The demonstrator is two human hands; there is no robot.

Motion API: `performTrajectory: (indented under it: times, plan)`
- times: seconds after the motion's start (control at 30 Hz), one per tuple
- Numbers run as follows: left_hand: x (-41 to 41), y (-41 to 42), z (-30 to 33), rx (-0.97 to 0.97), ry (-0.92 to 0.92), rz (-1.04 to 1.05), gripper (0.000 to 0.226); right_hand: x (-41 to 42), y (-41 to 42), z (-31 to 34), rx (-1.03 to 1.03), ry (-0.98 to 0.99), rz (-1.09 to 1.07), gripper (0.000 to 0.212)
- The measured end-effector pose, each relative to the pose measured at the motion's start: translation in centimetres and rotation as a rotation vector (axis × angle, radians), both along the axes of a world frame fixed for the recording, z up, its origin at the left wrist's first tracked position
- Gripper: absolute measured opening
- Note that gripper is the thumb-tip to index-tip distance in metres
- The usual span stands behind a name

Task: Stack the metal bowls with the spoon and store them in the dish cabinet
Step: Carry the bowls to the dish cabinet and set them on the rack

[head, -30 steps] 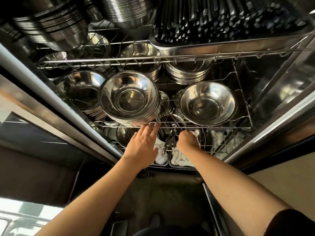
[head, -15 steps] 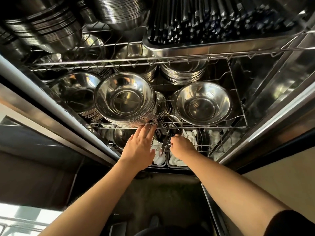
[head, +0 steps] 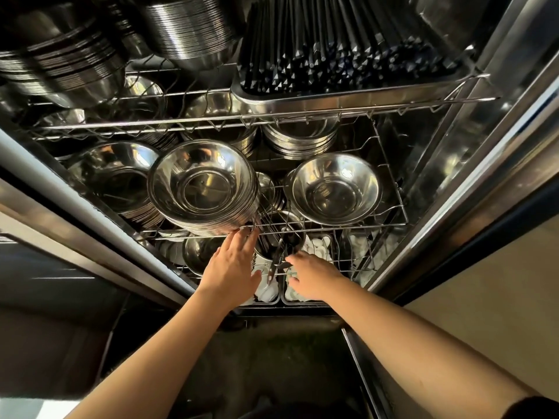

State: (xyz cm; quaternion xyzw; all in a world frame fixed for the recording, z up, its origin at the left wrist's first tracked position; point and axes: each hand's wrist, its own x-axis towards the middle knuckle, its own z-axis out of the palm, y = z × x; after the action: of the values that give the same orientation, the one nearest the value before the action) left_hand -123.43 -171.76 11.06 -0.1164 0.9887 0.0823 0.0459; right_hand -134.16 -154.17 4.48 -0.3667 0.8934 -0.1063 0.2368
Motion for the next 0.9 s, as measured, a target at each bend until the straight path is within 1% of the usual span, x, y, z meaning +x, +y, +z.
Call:
performTrajectory:
  times: [0.13, 0.33, 0.43, 0.53, 0.6, 0.63, 0.77, 0.8, 0.83, 0.9]
  plan:
    - [-0.3, 0.1, 0.8, 0.039, 0.004, 0.014, 0.089, 0.8, 1.8, 3.4, -0.088, 0.051, -0.054, 0.051]
    - [-1.4, 1.2, 2.8, 0.073, -0.037, 0.044, 0.083, 1.1, 5.0, 9.5, -0.232, 0.196, -0.178, 0.038]
    - [-2.4, 2.3, 4.2, 0.067, 0.034, 0.031, 0.072, 0.4, 6.3, 12.2, -0.297, 0.283, -0.243, 0.038]
    - [-3.9, 3.5, 5.4, 0.102, 0.124, -0.037, 0.066, -0.8, 7.4, 13.9, -0.335, 0.342, -0.293, 0.044]
    - [-5.2, 4.3, 5.9, 0.137, 0.174, -0.081, 0.067, -1.8, 8.0, 14.7, -0.328, 0.359, -0.336, 0.054]
    - [-5.8, 4.6, 6.0, 0.146, 0.185, -0.089, 0.07, -2.3, 8.3, 14.9, -0.304, 0.349, -0.36, 0.063]
    - [-8.2, 5.5, 5.8, 0.135, 0.16, -0.088, 0.093, -4.3, 9.1, 15.2, -0.15, 0.199, -0.432, 0.114]
    - [-8.7, 5.6, 5.6, 0.135, 0.142, -0.091, 0.099, -4.7, 9.1, 15.1, -0.125, 0.157, -0.448, 0.123]
    - [-9.1, 5.7, 5.4, 0.143, 0.119, -0.096, 0.105, -5.0, 9.2, 15.0, -0.11, 0.127, -0.467, 0.13]
    - [-9.7, 5.8, 5.0, 0.168, 0.07, -0.103, 0.115, -5.5, 9.2, 14.7, -0.1, 0.098, -0.503, 0.136]
